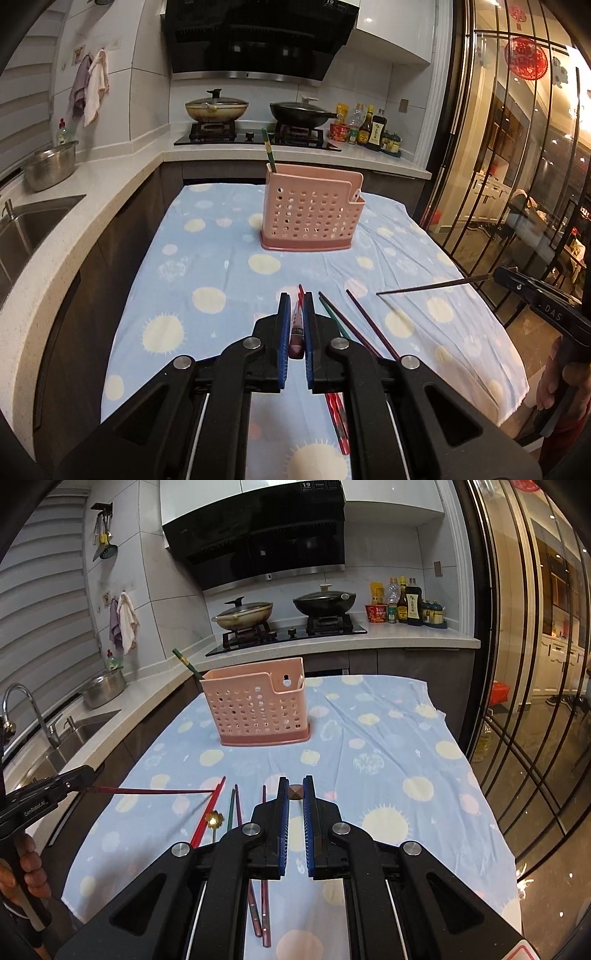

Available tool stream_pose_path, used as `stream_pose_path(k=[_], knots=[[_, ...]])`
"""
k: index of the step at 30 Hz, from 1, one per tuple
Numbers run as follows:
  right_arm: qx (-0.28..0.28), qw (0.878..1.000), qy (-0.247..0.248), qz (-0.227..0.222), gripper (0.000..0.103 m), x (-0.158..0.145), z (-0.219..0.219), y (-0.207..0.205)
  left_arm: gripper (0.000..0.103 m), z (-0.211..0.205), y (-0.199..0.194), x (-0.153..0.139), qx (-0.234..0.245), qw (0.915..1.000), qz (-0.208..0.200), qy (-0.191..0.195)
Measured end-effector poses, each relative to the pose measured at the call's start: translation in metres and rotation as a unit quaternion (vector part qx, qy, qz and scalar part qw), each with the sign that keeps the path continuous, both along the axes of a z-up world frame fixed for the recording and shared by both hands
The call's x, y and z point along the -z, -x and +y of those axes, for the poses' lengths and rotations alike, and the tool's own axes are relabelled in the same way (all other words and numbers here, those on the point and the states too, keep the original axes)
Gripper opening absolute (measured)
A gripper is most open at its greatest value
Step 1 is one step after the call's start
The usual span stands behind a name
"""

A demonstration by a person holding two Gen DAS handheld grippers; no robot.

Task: Organize utensils
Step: 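Carry the dark red chopstick with the left gripper while the right carries the brown one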

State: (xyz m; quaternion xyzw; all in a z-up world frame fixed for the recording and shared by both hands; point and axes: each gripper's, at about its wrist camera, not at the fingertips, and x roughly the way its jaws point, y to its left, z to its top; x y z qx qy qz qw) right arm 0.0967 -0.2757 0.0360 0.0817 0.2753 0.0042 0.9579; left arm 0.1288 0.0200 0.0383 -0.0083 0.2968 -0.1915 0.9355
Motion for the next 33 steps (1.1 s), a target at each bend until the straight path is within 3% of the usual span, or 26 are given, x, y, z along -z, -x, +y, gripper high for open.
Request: stream_pose_path(k=[19,33], knots=[[-0.026,0.998,-0.005,-0.055,0.007,-0.067,-0.009,-0.077,0.006,-0.037,-0.075,-0.085,0.012,0.9967,-0.079,-0.015],[-0.011,0.995,-0.01,-0.103,0.007,-0.131,-0.021,-0.175,0.006,-0.07,-0.15,-0.188,-0.001,0.9867,-0.162,0.002]])
